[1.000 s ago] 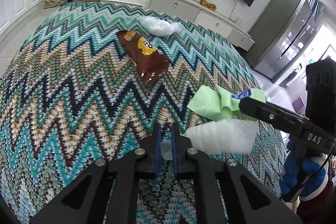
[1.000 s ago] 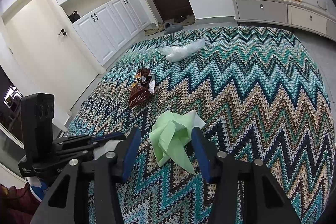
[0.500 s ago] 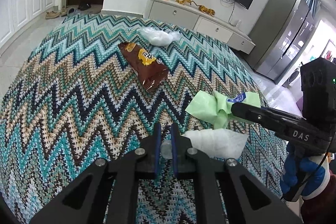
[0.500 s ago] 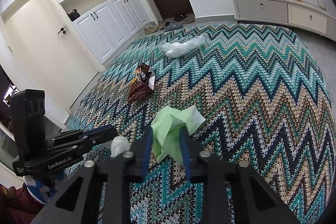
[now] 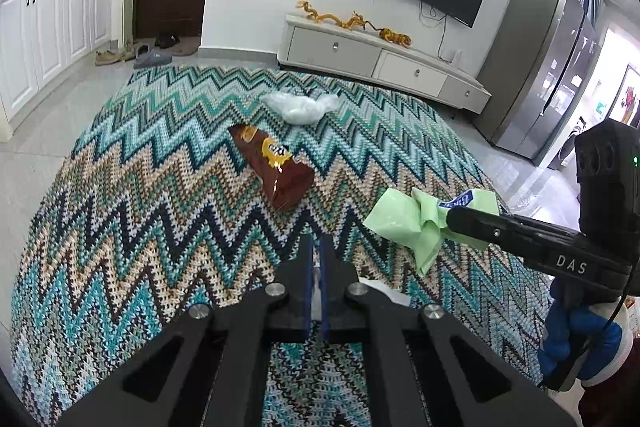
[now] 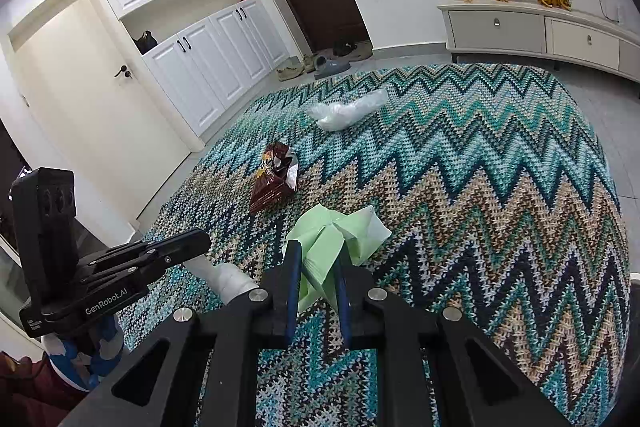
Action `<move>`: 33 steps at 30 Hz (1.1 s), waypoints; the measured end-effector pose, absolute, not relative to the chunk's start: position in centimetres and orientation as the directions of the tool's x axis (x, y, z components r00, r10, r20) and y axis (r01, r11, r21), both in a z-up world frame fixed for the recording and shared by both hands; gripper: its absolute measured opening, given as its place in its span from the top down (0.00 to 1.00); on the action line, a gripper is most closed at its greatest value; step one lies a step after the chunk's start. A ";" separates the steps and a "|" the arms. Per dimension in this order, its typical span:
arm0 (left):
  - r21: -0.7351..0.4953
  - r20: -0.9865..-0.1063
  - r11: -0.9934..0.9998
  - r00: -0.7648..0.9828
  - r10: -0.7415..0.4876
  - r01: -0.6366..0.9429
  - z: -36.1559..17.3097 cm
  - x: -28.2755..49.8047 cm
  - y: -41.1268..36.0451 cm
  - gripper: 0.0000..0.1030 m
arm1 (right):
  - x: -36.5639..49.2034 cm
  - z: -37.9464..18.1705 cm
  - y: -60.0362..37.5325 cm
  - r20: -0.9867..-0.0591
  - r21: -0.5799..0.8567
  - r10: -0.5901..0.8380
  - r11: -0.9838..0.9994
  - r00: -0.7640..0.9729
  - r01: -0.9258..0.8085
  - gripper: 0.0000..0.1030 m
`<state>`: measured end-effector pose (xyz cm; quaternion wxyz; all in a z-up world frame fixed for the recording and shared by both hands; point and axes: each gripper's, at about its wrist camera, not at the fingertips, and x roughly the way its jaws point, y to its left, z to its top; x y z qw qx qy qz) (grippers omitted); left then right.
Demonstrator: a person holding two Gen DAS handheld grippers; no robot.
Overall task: Collect trash
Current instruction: 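Carry the green paper in the right tool to the bin and release it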
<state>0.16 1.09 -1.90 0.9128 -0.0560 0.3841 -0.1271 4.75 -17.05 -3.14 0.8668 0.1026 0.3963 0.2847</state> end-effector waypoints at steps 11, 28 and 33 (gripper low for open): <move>-0.138 -0.658 0.968 0.711 -0.248 0.210 -0.3 -0.3 -0.4 0.98 | 4.0 -2.2 -18.4 -0.599 0.415 0.575 0.818 0.556 -0.399 0.85; -0.064 -0.597 0.969 0.769 -0.228 0.238 3.1 -0.6 -3.0 0.98 | 2.2 0.1 -21.7 -0.546 0.416 0.553 0.831 0.630 -0.369 0.85; -0.051 -0.576 0.962 0.779 -0.246 0.267 4.3 -0.6 -4.4 0.98 | 1.4 1.0 -23.0 -0.528 0.413 0.537 0.839 0.658 -0.353 0.85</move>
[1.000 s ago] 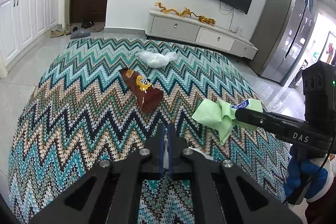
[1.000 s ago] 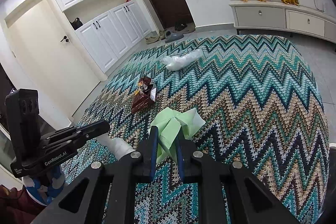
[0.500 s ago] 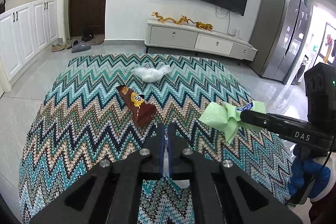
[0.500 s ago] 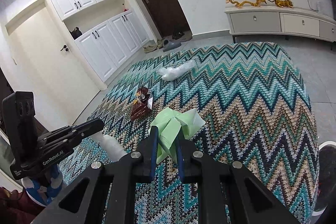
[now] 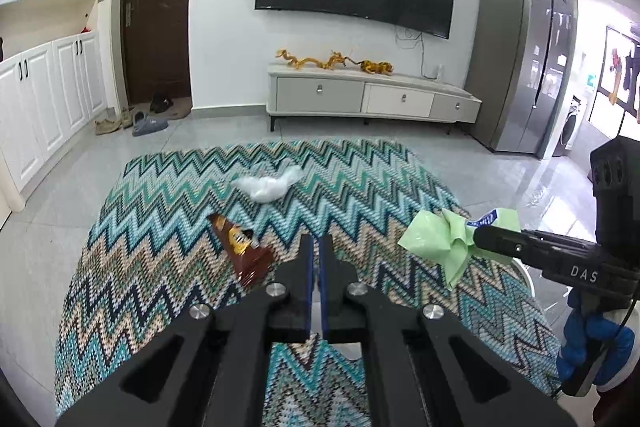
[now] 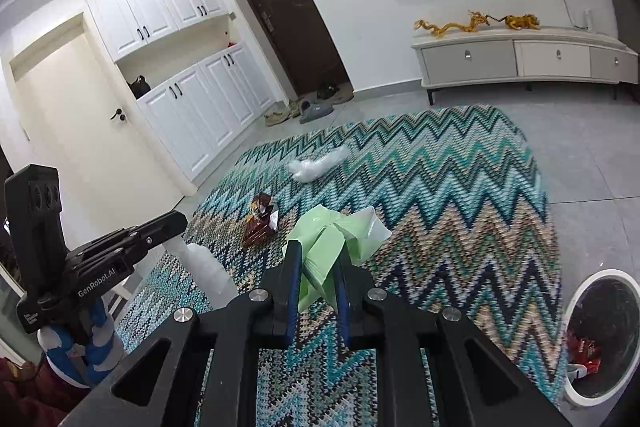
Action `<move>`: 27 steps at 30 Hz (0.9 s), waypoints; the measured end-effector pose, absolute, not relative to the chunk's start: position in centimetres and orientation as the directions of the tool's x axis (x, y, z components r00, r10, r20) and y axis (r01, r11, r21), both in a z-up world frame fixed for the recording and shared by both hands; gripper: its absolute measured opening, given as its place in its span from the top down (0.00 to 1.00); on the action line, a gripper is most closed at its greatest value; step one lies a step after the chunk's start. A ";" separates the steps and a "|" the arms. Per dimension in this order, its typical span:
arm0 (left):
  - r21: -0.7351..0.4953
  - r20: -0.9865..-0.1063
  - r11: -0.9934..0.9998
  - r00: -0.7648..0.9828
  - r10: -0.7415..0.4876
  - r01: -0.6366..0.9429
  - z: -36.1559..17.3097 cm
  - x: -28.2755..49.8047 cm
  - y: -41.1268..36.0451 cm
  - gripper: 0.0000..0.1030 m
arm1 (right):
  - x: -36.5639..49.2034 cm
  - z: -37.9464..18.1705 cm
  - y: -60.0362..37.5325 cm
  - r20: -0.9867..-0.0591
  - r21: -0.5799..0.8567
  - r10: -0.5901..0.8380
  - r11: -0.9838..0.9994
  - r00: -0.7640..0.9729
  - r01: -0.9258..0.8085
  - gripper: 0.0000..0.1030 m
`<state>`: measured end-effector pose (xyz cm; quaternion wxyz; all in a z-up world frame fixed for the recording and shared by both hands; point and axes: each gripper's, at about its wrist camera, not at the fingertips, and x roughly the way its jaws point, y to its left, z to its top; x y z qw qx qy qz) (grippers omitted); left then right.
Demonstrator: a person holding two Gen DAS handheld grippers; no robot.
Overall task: Collect trash
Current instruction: 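Carry the green paper in the right tool to the bin and release it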
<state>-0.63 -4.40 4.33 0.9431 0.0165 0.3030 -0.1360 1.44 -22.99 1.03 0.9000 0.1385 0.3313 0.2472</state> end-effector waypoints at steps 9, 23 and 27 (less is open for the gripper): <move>-0.026 -0.559 0.947 0.780 -0.280 0.321 5.7 -0.3 -8.0 0.98 | -0.1 1.8 -27.2 -0.505 0.414 0.483 0.863 0.715 -0.291 0.85; 0.006 -0.573 0.879 0.722 -0.387 0.476 6.2 1.6 -17.1 0.98 | -3.2 1.3 -36.3 -0.486 0.437 0.341 0.892 0.805 -0.114 0.85; -0.015 -0.590 0.845 0.677 -0.440 0.535 6.0 3.2 -20.9 0.98 | -3.9 0.7 -39.1 -0.491 0.440 0.288 0.897 0.822 -0.051 0.85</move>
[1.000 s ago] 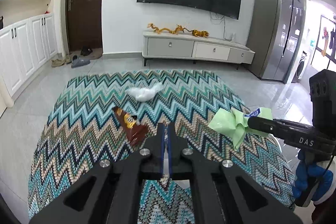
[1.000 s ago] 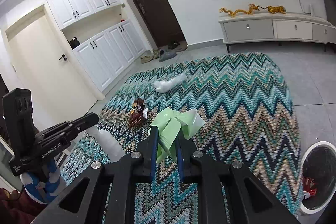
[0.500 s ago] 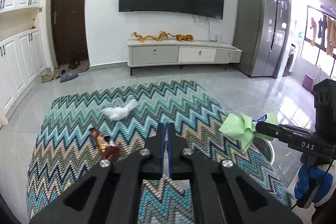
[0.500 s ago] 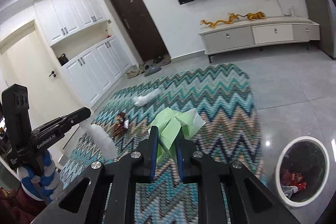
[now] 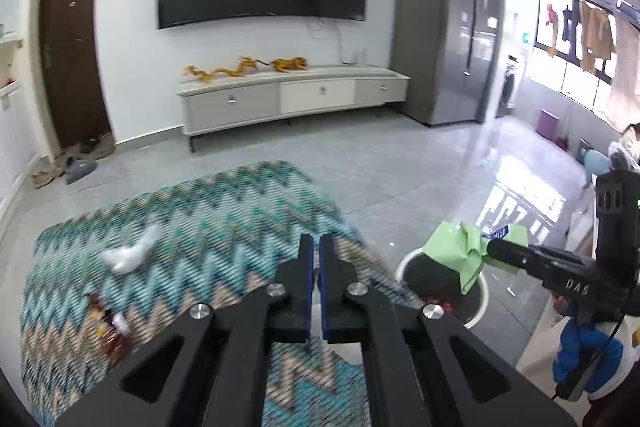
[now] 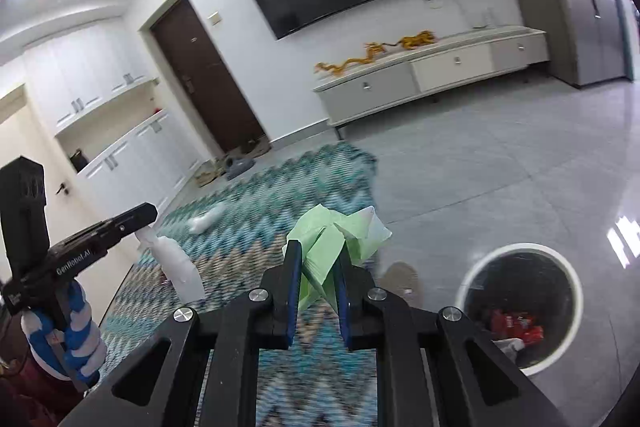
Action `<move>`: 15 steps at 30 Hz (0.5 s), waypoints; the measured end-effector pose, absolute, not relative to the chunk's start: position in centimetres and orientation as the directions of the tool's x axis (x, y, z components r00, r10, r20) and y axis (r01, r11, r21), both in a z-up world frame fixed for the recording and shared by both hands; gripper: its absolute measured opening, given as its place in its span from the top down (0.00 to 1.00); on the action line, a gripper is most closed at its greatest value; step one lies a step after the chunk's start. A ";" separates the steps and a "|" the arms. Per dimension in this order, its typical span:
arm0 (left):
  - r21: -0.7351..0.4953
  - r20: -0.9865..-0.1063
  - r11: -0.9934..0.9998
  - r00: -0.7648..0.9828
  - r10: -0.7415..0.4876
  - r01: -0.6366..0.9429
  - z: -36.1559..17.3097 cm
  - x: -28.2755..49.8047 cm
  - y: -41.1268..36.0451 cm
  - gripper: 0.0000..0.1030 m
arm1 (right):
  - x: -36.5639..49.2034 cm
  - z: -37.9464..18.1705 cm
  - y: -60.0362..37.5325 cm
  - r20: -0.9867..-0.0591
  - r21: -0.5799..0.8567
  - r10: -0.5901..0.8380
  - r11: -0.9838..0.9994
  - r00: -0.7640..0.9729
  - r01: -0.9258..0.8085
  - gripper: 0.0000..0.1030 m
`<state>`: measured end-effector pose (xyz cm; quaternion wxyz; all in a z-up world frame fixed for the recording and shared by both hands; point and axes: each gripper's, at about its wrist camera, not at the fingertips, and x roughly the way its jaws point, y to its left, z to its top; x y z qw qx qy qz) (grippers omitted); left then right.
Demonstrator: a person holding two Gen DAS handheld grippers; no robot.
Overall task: Collect trash
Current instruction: 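Carry the green paper in the right tool to the bin and release it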
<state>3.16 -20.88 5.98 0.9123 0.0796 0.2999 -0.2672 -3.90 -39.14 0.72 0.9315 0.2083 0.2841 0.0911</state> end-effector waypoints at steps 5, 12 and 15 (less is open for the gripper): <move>-0.032 -0.617 0.791 0.611 -0.496 0.611 5.1 5.1 -26.6 0.98 | -4.7 -0.8 -43.3 -0.509 0.451 0.211 0.891 0.834 0.050 0.85; -0.067 -0.672 0.720 0.502 -0.545 0.691 2.4 7.4 -35.3 0.98 | -4.3 -4.4 -49.0 -0.580 0.454 0.111 0.867 0.807 0.207 0.85; -0.077 -0.701 0.695 0.457 -0.547 0.714 0.6 7.8 -38.9 0.98 | -4.1 -6.1 -51.0 -0.608 0.446 0.082 0.858 0.790 0.254 0.85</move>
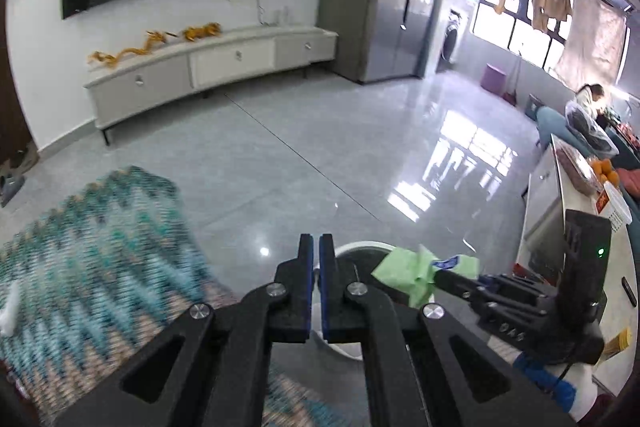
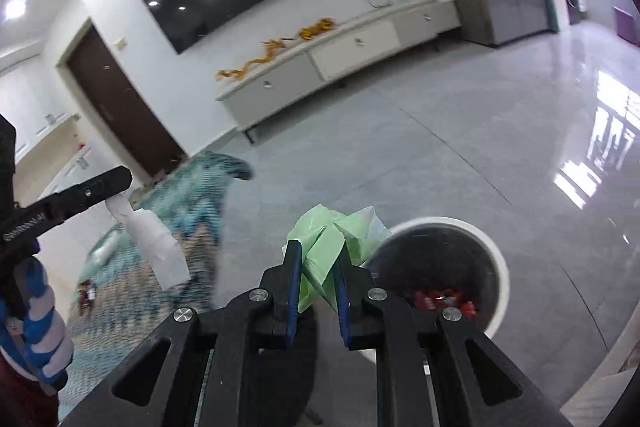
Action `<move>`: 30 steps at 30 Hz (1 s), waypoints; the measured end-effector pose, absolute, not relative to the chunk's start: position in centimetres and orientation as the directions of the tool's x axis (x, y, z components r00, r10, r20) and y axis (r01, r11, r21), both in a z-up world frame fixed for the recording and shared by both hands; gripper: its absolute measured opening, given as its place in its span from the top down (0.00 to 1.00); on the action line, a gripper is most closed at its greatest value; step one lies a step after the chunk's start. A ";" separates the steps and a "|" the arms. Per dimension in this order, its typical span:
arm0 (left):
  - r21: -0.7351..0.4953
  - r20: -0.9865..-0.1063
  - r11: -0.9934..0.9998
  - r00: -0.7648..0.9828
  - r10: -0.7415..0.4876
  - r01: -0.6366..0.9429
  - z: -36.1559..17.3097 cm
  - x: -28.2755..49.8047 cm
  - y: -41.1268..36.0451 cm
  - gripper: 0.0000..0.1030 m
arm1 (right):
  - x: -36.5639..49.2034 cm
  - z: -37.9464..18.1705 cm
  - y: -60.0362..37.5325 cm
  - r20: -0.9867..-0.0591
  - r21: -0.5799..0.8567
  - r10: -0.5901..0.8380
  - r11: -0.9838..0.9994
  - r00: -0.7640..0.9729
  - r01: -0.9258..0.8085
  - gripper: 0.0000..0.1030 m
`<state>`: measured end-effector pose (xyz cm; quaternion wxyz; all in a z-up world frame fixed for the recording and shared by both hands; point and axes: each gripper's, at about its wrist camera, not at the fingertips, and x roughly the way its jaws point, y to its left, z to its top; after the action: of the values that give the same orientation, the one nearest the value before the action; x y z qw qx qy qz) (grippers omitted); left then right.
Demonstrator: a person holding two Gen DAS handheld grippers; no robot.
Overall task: Collect trash
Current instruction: 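Carry the green paper in the right tool to the bin and release it, then return both tools toward the rug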
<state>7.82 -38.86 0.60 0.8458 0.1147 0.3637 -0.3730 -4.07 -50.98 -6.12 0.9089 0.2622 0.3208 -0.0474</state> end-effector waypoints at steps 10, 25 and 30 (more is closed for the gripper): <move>-0.190 -0.762 0.641 0.300 -0.573 0.743 -4.0 10.5 -45.8 0.96 | -2.3 -12.0 -55.6 -0.703 0.427 0.031 0.817 0.711 0.386 0.83; -0.206 -0.694 0.692 0.396 -0.601 0.692 0.2 10.3 -40.4 0.95 | -3.8 -10.9 -56.5 -0.703 0.402 -0.042 0.801 0.710 0.444 0.62; -0.194 -0.629 0.713 0.473 -0.617 0.673 3.6 9.2 -36.1 0.43 | -4.6 -5.7 -55.0 -0.640 0.390 -0.074 0.826 0.765 0.407 0.56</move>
<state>9.19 -36.10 3.63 0.8572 0.0401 0.3492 -0.3764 -4.64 -54.98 -5.72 0.9018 0.2630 0.3158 -0.1333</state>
